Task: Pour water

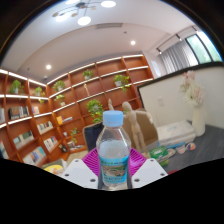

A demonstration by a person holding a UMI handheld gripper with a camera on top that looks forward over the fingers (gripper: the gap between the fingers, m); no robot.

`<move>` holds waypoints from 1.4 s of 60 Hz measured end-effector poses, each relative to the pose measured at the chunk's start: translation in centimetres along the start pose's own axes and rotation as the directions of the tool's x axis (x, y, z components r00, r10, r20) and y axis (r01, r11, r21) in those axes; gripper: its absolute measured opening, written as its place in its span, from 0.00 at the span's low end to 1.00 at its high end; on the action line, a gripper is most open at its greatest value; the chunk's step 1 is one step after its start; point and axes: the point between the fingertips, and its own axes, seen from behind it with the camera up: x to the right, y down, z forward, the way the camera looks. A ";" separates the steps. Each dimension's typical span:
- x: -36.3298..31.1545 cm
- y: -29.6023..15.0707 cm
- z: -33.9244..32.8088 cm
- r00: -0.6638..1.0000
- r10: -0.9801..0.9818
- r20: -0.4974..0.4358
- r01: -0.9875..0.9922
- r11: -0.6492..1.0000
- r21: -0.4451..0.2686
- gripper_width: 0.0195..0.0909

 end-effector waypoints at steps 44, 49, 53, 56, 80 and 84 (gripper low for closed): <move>22.4 9.8 3.7 0.935 -0.258 -0.244 0.236 0.965 -0.115 0.20; 22.3 9.8 3.6 0.936 -0.266 -0.230 0.246 0.963 -0.111 0.23; 22.2 9.8 3.5 0.936 -0.270 -0.224 0.252 0.962 -0.107 0.30; 22.2 9.9 3.5 0.938 -0.268 -0.222 0.249 0.962 -0.107 0.35; 20.0 14.0 -4.6 0.958 -0.269 -0.095 0.243 0.945 -0.220 0.83; 19.5 14.2 -7.0 0.952 -0.295 -0.076 0.269 0.932 -0.244 0.83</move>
